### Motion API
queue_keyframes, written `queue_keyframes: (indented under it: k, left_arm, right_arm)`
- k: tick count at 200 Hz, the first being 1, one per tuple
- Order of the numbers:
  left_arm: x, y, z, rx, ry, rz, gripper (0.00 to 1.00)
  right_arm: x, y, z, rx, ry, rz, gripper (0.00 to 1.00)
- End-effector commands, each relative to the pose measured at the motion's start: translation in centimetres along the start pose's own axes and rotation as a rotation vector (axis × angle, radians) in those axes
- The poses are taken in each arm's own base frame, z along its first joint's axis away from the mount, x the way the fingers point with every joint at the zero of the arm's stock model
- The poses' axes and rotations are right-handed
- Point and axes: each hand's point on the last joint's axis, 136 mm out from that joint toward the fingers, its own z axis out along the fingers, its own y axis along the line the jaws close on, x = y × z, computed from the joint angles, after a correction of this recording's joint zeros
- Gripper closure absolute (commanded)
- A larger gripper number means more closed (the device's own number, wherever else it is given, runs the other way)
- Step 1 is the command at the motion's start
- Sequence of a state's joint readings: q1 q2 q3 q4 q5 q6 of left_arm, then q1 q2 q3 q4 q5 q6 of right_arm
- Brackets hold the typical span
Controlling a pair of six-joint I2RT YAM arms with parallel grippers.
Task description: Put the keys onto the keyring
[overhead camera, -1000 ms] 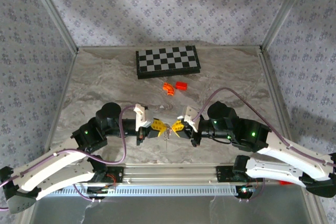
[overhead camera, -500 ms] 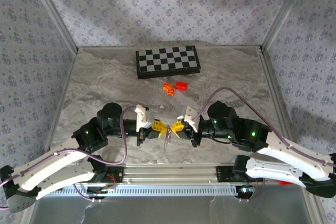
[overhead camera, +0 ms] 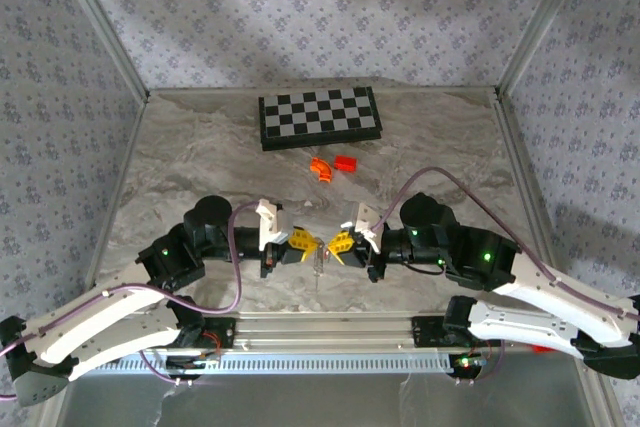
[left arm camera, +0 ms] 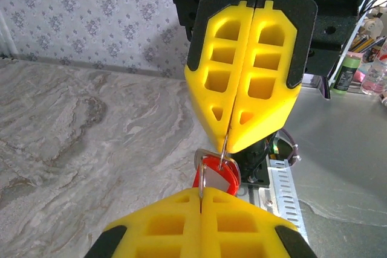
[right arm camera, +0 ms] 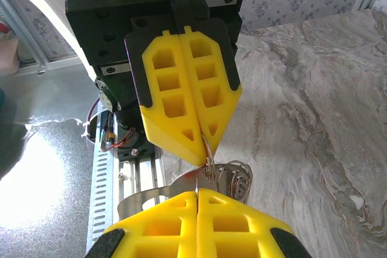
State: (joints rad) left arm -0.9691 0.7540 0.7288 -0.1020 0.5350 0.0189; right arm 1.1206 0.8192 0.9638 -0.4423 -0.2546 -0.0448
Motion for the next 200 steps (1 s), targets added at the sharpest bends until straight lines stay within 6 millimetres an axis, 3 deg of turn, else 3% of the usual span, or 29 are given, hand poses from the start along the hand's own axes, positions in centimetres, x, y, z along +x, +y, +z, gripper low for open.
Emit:
queue_keyframes:
  k: [1,200]
  left_arm:
    - [-1.8,-0.69,-0.41,0.02,-0.052,0.055,1.0]
    - [-1.83,-1.09,-0.39,0.036,-0.051,0.06,1.0]
  right_arm:
    - [-0.71,0.33,-0.46,-0.015,-0.01,0.008,1.0]
    - [-0.45,-0.53,0.01,0.009,-0.007,0.025,1.0]
